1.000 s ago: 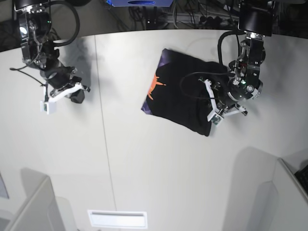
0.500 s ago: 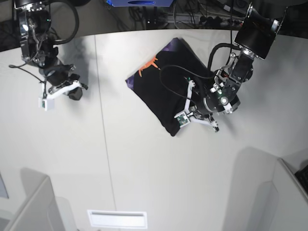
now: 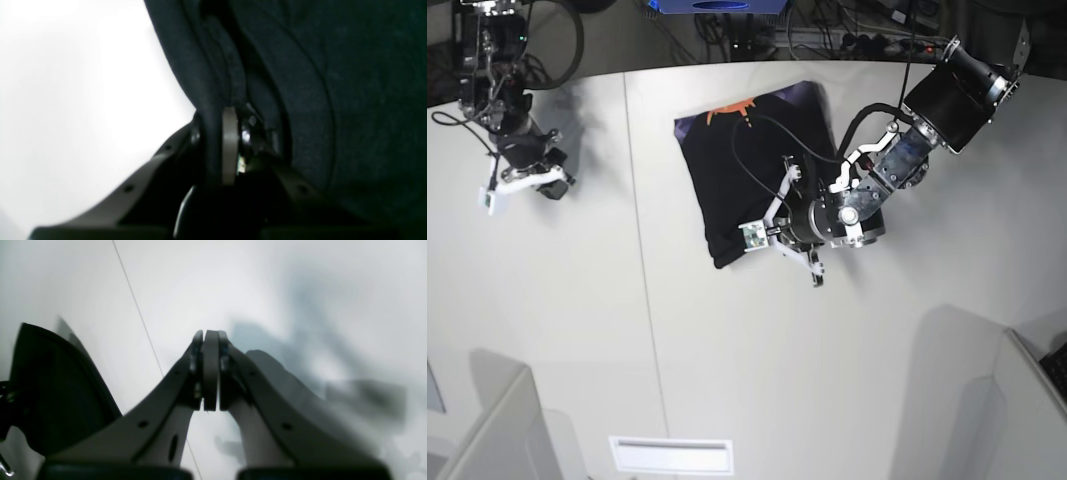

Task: Fold the T-shirt properly
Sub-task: 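Rotate and drag the folded shirt with the left gripper to square it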

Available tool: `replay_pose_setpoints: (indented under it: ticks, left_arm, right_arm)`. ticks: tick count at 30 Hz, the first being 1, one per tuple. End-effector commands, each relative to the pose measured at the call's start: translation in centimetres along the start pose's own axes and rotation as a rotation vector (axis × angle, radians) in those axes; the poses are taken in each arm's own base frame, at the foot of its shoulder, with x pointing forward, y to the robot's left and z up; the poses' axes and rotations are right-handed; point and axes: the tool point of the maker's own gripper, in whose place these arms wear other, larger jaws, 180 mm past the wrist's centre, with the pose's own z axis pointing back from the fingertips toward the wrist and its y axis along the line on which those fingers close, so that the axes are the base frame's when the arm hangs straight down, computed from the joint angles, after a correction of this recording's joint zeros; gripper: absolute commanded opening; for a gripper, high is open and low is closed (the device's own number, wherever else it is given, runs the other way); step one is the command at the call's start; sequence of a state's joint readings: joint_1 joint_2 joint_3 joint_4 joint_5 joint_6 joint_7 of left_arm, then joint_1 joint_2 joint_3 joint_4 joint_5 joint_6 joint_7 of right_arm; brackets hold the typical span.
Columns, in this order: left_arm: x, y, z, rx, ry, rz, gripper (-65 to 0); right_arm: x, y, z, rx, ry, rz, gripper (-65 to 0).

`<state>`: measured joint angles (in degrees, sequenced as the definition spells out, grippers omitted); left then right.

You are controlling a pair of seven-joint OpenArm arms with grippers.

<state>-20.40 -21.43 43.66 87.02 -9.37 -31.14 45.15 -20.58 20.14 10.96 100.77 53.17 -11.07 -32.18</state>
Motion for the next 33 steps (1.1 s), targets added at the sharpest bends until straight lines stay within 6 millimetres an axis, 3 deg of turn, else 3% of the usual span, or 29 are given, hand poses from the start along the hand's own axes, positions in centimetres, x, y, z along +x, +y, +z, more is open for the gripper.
replay_pose_setpoints:
  ticks: [1,6,11,23,33]
  left_arm:
    - [0.7,1.4,0.3,0.024,-0.020,-0.017,-65.0]
    - [1.3,1.6,-1.2,-0.011,-0.034,-0.100,-65.0]
    - [2.4,1.4,-1.7,-0.032,-0.047,-0.176,-65.0]
    - [3.5,-0.7,-1.8,-0.124,-0.066,-0.255,-65.0]
    - [4.0,-0.5,-1.8,-0.122,-0.074,-0.255,-65.0]
  right_arm:
    - [1.6,0.3,0.3,0.013,-0.051,0.002,-65.0]
    - [2.8,-1.6,1.1,-0.029,-0.119,-0.104,-65.0]
    - [2.0,-3.0,1.7,-0.061,-0.114,-0.121,-65.0]
    - [1.2,-3.4,1.5,-0.112,-0.116,-0.083,-65.0]
    - [1.2,-3.2,1.3,-0.117,-0.114,-0.069,-65.0]
